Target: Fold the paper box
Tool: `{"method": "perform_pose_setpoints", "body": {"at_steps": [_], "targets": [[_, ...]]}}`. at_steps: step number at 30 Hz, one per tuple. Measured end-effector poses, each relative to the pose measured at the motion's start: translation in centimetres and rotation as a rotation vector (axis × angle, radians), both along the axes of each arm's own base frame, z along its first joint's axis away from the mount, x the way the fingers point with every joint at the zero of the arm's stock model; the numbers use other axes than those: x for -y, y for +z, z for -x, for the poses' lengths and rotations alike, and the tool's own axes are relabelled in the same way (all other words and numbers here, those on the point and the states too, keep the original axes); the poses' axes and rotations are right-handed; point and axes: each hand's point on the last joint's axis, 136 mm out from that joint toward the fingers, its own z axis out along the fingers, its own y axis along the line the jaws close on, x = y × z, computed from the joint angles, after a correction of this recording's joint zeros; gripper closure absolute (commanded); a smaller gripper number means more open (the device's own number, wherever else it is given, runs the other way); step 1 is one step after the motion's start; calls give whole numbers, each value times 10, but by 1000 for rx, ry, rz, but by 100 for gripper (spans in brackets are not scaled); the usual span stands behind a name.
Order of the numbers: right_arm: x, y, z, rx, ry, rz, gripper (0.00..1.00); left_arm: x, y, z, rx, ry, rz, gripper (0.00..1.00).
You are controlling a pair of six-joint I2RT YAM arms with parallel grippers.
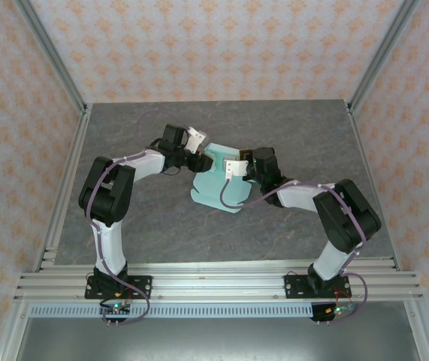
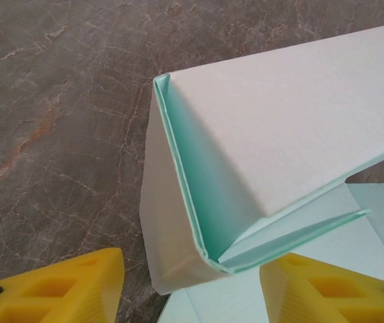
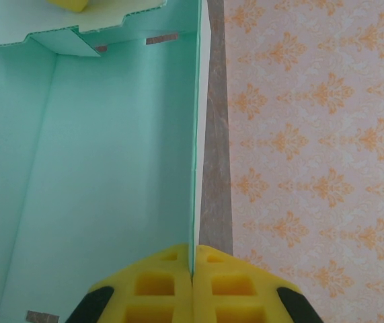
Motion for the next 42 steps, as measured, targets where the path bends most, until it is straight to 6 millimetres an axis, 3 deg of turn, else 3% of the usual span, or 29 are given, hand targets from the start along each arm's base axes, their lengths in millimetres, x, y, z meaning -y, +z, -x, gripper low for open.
{"method": "perform_pose_setpoints", "body": {"at_steps": [11, 20, 35, 42], "targets": [[0, 0, 0, 0, -1, 1, 100, -1, 1, -4, -6, -3, -26, 37], [0, -1, 0, -2, -1, 2, 100, 0, 1, -6, -5, 6, -16, 49], [-8, 0, 2, -1, 20, -2, 100, -6, -4, -20, 37, 131, 9, 44], [-8, -1, 2, -2, 21, -2, 100, -8, -4, -22, 40, 150, 2, 51]]}}
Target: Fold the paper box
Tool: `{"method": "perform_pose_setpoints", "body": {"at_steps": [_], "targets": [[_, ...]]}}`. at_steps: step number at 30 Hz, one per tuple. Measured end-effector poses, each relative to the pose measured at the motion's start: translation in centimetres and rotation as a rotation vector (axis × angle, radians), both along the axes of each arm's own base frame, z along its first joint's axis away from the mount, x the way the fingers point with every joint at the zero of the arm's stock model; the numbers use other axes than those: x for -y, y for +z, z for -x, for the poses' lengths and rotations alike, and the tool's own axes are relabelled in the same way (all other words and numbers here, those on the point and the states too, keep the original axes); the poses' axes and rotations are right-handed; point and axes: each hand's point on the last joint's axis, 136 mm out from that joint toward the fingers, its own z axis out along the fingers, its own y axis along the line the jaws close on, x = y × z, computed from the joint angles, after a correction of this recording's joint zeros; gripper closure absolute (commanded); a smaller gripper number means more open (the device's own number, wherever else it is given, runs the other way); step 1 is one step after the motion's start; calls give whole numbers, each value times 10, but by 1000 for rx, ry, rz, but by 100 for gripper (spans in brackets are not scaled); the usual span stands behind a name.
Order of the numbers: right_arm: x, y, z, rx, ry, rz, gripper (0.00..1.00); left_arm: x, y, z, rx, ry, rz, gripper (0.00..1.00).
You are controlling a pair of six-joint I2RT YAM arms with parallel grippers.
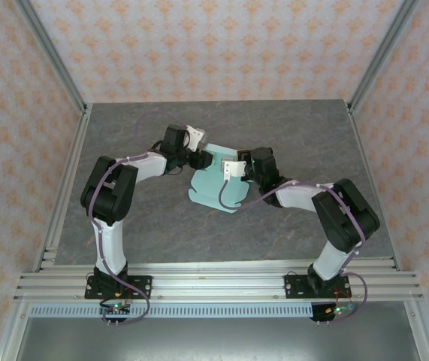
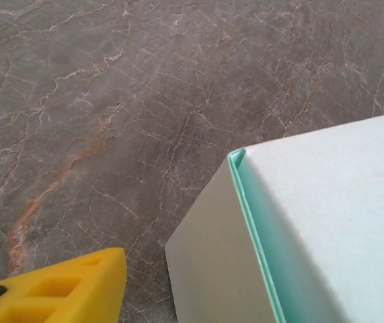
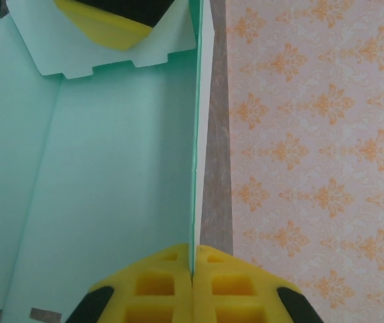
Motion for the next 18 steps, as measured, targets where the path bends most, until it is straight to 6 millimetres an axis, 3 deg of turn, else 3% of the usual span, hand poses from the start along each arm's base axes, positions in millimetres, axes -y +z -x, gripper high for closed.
{"method": "perform_pose_setpoints", "body": {"at_steps": [5, 18], "targets": [[0, 0, -1, -1, -1, -1, 100, 1, 1, -2, 2, 26, -7, 60], [0, 1, -4, -8, -21, -20, 100, 4, 1, -10, 28, 146, -35, 70]]}}
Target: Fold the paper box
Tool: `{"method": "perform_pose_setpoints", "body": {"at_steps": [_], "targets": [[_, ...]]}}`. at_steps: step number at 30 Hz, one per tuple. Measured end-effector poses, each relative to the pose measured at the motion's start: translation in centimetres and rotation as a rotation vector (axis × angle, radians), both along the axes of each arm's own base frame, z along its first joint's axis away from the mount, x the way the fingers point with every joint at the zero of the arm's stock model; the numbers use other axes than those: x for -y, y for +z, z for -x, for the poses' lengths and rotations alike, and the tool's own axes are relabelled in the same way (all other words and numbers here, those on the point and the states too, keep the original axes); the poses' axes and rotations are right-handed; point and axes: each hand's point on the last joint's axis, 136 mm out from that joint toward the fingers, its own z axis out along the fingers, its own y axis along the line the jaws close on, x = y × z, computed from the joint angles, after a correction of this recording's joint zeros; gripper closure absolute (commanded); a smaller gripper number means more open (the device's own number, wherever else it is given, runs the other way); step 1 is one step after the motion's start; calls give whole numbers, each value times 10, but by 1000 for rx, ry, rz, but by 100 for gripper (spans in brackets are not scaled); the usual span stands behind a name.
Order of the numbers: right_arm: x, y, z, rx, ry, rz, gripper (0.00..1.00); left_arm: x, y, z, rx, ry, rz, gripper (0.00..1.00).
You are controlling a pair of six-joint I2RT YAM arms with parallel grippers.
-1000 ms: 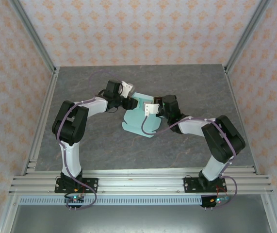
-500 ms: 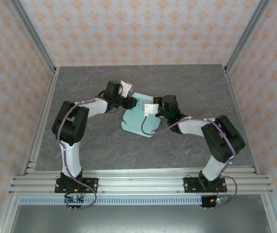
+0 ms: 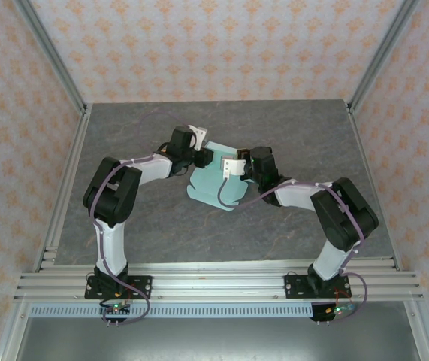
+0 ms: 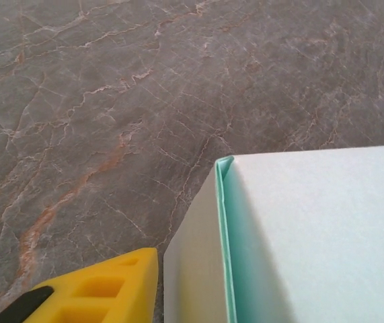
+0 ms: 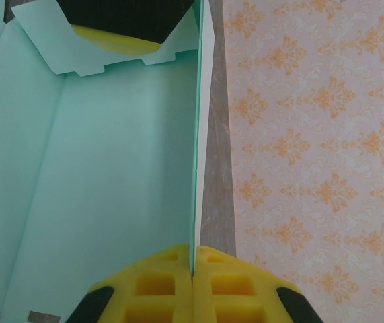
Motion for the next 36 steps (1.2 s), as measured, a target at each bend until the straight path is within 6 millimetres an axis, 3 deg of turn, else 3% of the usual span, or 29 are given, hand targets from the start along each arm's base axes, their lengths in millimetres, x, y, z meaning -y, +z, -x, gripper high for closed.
{"method": "perform_pose_setpoints", "body": {"at_steps": [22, 36], "targets": [[-9, -1, 5, -22, -2, -30, 100, -13, 1, 4, -15, 367, -162, 83], [-14, -2, 6, -31, 5, -32, 100, -23, -7, 7, -23, 339, -124, 65]]}}
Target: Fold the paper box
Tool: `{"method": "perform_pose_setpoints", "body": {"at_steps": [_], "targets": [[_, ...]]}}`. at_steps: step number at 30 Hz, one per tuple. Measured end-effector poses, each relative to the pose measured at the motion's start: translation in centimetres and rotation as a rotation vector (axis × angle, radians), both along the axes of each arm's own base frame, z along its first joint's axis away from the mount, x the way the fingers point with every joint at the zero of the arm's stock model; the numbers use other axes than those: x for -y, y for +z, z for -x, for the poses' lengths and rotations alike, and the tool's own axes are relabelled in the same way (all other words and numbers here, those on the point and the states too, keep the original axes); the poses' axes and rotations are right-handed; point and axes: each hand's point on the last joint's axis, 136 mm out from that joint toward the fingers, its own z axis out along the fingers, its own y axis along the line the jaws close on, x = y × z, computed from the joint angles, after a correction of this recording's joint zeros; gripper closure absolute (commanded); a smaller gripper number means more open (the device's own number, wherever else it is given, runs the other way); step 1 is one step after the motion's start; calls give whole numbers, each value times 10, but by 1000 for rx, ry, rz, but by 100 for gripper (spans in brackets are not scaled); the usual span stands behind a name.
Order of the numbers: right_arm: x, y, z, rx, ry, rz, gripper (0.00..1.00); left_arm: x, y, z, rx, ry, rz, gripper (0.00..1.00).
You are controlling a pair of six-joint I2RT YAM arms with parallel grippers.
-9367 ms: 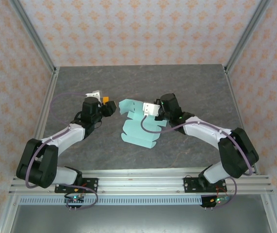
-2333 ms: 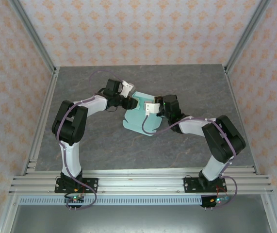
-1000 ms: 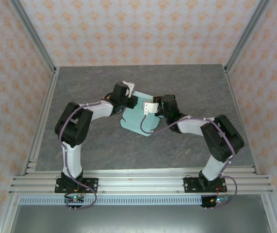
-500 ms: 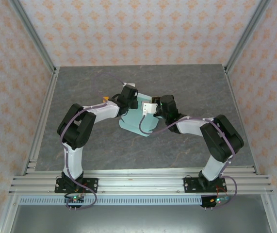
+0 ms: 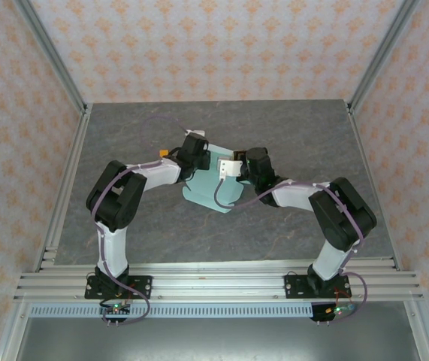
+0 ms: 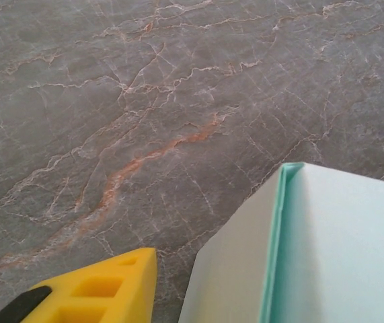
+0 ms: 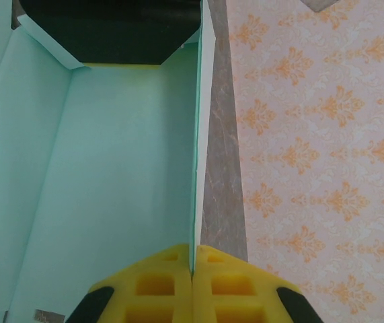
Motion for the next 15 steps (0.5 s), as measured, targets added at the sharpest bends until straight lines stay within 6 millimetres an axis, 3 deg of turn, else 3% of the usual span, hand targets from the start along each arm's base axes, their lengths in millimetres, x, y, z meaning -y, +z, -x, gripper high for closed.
{"method": "perform_pose_setpoints", "body": {"at_steps": [5, 15], "targets": [[-1, 0, 0, 1, 2, -1, 100, 0, -1, 0, -5, -32, 20, 64], [-4, 2, 1, -6, 11, -10, 100, 2, 0, 1, -28, -33, 25, 79]]}}
